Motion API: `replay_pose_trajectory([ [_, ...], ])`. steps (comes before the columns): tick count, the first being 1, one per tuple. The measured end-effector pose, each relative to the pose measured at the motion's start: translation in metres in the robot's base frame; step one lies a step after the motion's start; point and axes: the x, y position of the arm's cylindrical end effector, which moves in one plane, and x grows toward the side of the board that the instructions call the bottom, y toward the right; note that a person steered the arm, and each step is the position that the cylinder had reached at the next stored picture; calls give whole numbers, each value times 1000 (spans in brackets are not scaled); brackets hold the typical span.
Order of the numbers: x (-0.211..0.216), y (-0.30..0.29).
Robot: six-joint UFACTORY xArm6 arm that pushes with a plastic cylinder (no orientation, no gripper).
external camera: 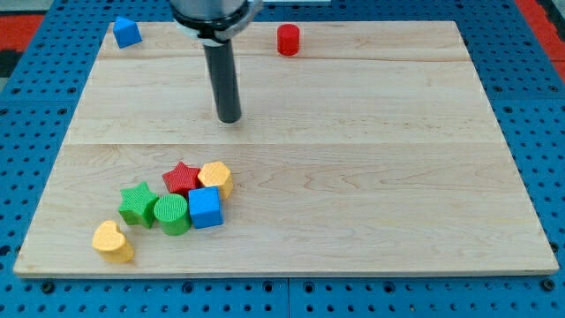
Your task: Place your arm below the yellow heart
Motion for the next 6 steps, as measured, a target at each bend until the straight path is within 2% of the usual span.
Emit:
replay_pose_trajectory([
  [1,0,76],
  [3,130,161],
  [4,211,154],
  [6,222,145],
])
